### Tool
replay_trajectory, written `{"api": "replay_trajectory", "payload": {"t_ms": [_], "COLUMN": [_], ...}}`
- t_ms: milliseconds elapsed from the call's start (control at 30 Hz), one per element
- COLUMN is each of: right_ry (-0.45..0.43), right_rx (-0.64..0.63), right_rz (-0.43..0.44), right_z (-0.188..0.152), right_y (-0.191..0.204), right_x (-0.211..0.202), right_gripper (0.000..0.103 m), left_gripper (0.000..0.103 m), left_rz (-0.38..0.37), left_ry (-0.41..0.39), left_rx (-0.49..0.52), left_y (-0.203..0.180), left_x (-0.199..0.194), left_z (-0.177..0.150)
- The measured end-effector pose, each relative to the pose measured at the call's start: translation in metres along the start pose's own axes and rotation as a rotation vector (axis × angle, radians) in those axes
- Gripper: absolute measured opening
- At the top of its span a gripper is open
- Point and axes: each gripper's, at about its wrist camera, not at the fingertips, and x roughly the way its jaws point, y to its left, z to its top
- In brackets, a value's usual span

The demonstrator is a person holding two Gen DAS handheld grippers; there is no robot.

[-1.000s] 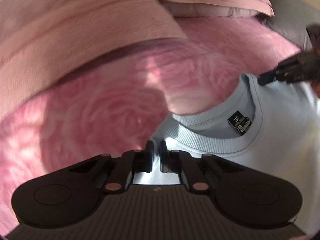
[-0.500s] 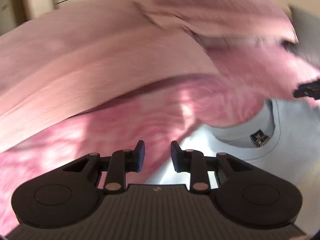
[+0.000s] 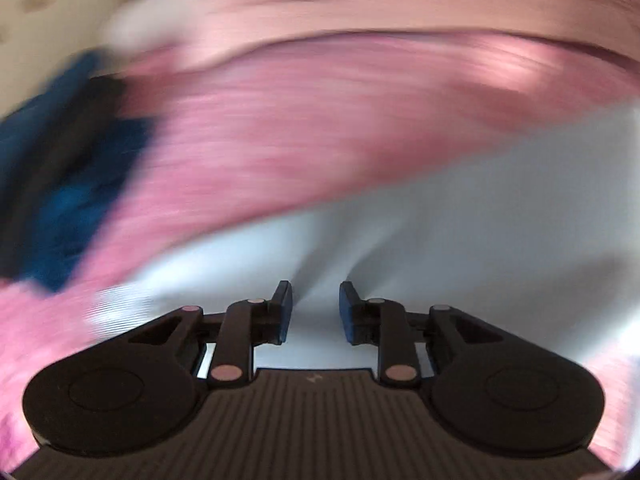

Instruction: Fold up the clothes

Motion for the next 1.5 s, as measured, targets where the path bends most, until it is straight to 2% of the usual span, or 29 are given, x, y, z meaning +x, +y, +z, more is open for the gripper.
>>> {"api": "replay_trajectory", "payload": {"t_ms": [33,67,100,200,267,333,467,600,667,800,833,867,900,933,1033,1100,1167,1200,1233,1267,1333,1400,1500], "right_ry": [0.003,0.007,0.01,0.02,0.032,0.034,0.027,0.025,0.026,0.023,0.02,0.017,0.039,0.041,-0.035,-0.036,-0.036,0.03,0.099,0.167,0.141,0.076,-0.023], "right_rx": [0.044,0.087,0.131,0.262,0.378,0.521,0.782,0.935,0.962,0.977,0.953,0.927,0.882,0.818,0.526,0.437,0.351,0.34,0.33,0.32,0.346,0.314,0.237], "right_rz": [-0.013,-0.025,-0.038,-0.075,-0.048,-0.021,0.036,0.1,0.135,0.211,0.225,0.24,0.24,0.22,0.155,0.168,0.183,0.144,0.104,0.063,0.011,-0.055,-0.077], "right_z": [-0.008,-0.016,-0.023,-0.047,-0.072,-0.101,-0.155,-0.193,-0.204,-0.208,-0.206,-0.204,-0.2,-0.194,-0.166,-0.164,-0.164,-0.169,-0.174,-0.179,-0.178,-0.169,-0.148], "right_y": [-0.003,-0.006,-0.009,-0.018,-0.023,-0.029,-0.041,-0.048,-0.049,-0.055,-0.054,-0.053,-0.05,-0.046,-0.026,-0.02,-0.014,-0.014,-0.014,-0.014,-0.018,-0.017,-0.009], "right_x": [-0.011,-0.022,-0.033,-0.065,-0.088,-0.108,-0.135,-0.143,-0.14,-0.125,-0.122,-0.119,-0.118,-0.122,-0.154,-0.164,-0.173,-0.163,-0.152,-0.142,-0.152,-0.171,-0.185], "right_gripper": [0.055,0.055,0.055,0.055,0.055,0.055,0.055,0.055,0.055,0.055,0.052,0.018,0.006,0.006,0.005,0.005,0.006,0.006,0.006,0.02,0.042,0.043,0.043], "left_gripper": [0.023,0.018,0.018,0.018,0.02,0.029,0.04,0.041,0.041,0.04,0.039,0.022,0.003,0.002,0.002,0.005,0.008,0.009,0.01,0.011,0.01,0.01,0.011], "left_rz": [0.042,0.083,0.092,-0.142,-0.233,-0.325,-0.509,-0.693,-0.741,-0.772,-0.775,-0.79,-0.808,-0.826,-0.909,-0.864,-0.754,-0.713,-0.703,-0.684,-0.598,-0.562,-0.53], "left_ry": [0.01,0.019,0.026,0.031,0.078,0.124,0.218,0.312,0.339,0.365,0.365,0.367,0.363,0.344,0.242,0.248,0.289,0.301,0.294,0.28,0.223,0.152,0.061], "left_rx": [-0.052,-0.104,-0.142,-0.141,-0.133,-0.124,-0.107,-0.088,-0.097,-0.171,-0.201,-0.229,-0.247,-0.259,-0.294,-0.291,-0.266,-0.246,-0.238,-0.22,-0.134,-0.043,0.099], "left_y": [0.014,0.029,0.039,0.038,0.027,0.016,-0.006,-0.027,-0.032,-0.036,-0.037,-0.04,-0.045,-0.042,-0.018,-0.006,-0.005,-0.007,-0.008,-0.01,-0.014,-0.024,-0.049], "left_x": [0.0,0.0,-0.003,-0.035,-0.047,-0.058,-0.08,-0.103,-0.11,-0.108,-0.108,-0.108,-0.11,-0.114,-0.129,-0.125,-0.115,-0.114,-0.118,-0.123,-0.144,-0.163,-0.182], "left_z": [0.0,-0.001,-0.002,-0.019,-0.038,-0.057,-0.095,-0.133,-0.148,-0.173,-0.178,-0.182,-0.184,-0.185,-0.193,-0.204,-0.215,-0.218,-0.216,-0.214,-0.204,-0.193,-0.177]}}
